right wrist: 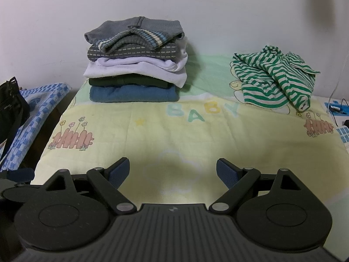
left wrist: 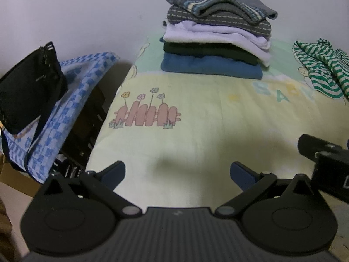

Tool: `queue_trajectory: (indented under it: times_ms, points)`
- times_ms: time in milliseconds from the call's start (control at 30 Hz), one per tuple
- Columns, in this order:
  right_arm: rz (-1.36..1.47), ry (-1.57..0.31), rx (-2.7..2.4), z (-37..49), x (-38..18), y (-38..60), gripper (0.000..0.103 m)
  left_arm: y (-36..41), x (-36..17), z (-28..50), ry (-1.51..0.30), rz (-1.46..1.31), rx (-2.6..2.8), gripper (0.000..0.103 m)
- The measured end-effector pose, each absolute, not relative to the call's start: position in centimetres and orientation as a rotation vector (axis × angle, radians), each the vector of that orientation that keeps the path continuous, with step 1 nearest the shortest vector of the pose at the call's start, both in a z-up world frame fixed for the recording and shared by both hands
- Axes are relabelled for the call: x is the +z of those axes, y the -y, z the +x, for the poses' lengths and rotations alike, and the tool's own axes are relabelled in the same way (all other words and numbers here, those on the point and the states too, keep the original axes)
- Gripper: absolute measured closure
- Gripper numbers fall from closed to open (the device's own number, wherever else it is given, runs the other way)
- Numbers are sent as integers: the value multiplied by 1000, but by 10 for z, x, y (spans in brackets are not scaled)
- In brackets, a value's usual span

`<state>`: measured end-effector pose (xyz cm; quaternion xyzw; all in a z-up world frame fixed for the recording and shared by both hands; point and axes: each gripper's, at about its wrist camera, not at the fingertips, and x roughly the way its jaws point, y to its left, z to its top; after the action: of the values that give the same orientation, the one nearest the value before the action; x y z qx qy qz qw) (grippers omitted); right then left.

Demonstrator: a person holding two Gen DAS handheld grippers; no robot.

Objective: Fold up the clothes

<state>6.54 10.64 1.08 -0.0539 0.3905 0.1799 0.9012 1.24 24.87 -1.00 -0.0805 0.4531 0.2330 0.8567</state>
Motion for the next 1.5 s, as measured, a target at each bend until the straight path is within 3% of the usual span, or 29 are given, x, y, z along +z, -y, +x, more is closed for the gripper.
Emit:
queue_trajectory:
  times_ms: [1500]
  points:
    - [-97, -803, 375, 63, 18, -102, 14, -253, 7, 9, -918, -174, 489, 1]
